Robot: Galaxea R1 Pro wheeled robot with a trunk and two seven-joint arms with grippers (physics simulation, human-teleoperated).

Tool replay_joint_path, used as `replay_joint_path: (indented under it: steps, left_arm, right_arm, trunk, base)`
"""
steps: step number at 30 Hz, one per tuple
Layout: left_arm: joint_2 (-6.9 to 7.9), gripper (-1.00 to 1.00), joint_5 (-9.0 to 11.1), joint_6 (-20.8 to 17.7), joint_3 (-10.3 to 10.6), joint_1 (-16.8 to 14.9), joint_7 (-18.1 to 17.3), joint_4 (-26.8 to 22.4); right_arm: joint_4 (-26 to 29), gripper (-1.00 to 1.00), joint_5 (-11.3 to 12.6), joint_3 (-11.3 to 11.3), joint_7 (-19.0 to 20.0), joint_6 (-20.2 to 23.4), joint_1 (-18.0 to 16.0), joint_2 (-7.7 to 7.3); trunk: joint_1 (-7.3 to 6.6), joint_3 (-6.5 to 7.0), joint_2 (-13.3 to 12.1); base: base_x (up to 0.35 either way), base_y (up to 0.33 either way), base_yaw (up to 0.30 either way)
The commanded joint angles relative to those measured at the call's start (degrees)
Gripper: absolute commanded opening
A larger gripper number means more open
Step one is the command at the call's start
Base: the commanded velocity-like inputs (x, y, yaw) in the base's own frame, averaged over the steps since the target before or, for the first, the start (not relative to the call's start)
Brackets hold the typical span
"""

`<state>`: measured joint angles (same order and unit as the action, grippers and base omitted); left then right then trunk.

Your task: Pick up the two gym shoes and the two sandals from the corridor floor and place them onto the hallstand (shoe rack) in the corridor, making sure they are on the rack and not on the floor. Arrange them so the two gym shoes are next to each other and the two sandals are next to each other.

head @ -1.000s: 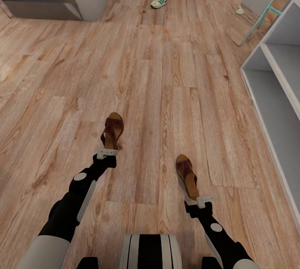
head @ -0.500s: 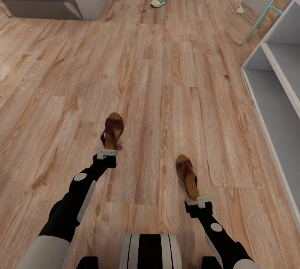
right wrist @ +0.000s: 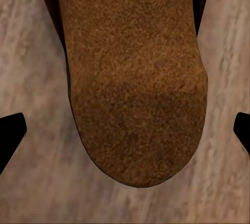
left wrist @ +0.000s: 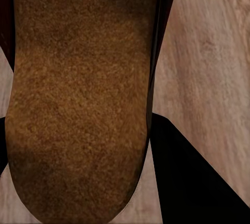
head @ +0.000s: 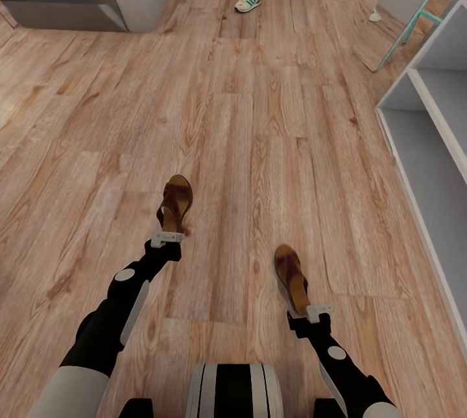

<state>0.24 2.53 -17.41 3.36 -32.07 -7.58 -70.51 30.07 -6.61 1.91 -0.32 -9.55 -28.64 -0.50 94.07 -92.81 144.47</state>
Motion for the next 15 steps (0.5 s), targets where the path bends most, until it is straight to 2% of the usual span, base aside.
replay_joint_path:
  steps: [1,15]
  left_arm:
    - [0.03,-1.0,0.1,-0.3,0.0,0.0,-0.2,-0.1]
    - [0.09,-1.0,0.0,-0.4,0.1,0.0,-0.2,-0.2]
  right_arm:
    - [0.0,1.0,-0.4,0.1,0.0,-0.1,0.0,-0.03]
    - [0.0,1.0,-0.4,0.1,0.0,-0.1,0.0,-0.03]
  trunk:
    - [0.01,-0.03,0.0]
    - [0.03,-0.26,0.0]
  base:
    - [0.115,0.0,0.0]
    - [0.013,0.0,0.0]
